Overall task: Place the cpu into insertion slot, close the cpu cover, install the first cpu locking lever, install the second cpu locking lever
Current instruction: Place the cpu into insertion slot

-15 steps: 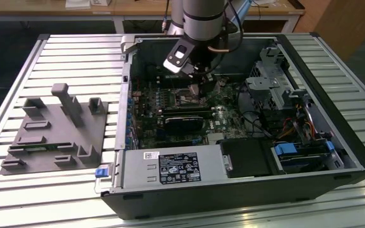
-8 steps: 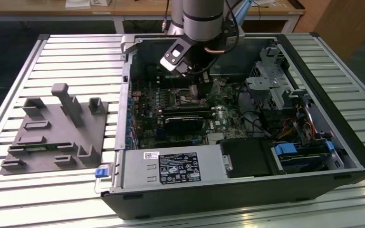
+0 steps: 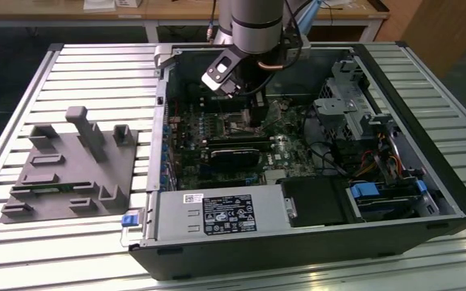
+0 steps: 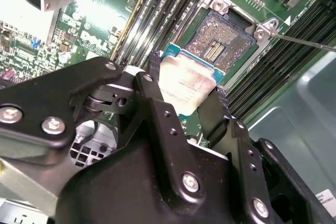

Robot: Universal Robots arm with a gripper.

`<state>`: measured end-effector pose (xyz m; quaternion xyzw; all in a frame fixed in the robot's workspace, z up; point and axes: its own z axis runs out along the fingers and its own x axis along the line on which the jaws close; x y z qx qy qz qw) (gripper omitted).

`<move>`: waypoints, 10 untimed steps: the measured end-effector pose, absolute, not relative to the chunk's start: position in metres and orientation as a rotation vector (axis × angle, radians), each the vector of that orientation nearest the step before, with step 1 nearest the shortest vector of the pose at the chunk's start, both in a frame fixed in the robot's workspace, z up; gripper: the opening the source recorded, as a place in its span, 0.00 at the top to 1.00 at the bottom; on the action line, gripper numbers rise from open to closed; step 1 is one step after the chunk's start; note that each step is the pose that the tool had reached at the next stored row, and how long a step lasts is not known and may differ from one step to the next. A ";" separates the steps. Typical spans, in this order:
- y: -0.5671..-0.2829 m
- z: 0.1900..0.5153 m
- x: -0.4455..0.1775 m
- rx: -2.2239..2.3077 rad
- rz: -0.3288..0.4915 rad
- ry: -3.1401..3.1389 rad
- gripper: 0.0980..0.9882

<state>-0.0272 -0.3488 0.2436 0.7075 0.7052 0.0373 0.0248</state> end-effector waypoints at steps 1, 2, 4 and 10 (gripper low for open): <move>-0.348 0.243 -0.028 2.188 0.115 2.181 0.51; -0.348 0.243 -0.029 2.188 0.115 2.181 0.51; -0.347 0.241 -0.030 2.188 0.116 2.182 0.51; -0.342 0.235 -0.033 2.177 0.116 2.193 0.51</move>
